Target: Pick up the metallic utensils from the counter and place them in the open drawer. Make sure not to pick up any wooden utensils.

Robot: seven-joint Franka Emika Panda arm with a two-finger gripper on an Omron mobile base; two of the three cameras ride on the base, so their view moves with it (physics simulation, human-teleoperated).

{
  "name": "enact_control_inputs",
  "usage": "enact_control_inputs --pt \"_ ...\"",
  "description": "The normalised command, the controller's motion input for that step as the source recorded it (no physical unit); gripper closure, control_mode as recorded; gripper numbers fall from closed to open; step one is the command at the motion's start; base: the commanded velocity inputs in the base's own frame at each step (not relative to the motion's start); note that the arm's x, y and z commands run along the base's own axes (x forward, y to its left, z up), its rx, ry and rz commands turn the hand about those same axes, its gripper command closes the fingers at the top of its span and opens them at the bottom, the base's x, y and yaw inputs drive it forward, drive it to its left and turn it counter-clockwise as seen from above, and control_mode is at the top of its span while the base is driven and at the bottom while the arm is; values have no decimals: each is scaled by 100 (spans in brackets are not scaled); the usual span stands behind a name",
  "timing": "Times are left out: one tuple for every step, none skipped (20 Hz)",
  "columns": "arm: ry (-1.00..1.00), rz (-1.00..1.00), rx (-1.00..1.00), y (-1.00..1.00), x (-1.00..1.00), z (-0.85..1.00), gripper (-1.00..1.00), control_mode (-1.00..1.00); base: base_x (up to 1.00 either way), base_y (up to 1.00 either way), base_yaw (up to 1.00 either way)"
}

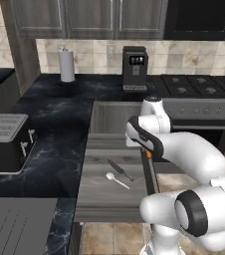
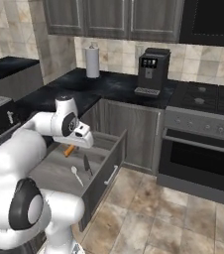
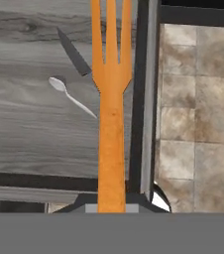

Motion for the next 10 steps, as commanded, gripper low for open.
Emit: enact_control_inputs --pt "9 0 0 0 49 -59 100 -100 0 0 0" --pt "5 0 0 0 44 -60 100 -100 0 0 0" --pt "2 0 0 13 41 -66 100 -100 0 0 0" --pt "3 0 0 19 44 -59 100 -100 0 0 0" --pt "3 0 0 14 43 -56 100 -100 0 0 0" --pt "2 0 0 10 43 -54 100 -100 0 0 0" --pt "0 0 0 0 44 -62 100 -100 0 0 0" --pt "0 0 0 0 42 -61 100 -100 0 0 0" --pt "0 0 0 0 34 -64 100 -100 0 0 0" --pt "0 0 0 -1 25 -66 100 -100 0 0 0"
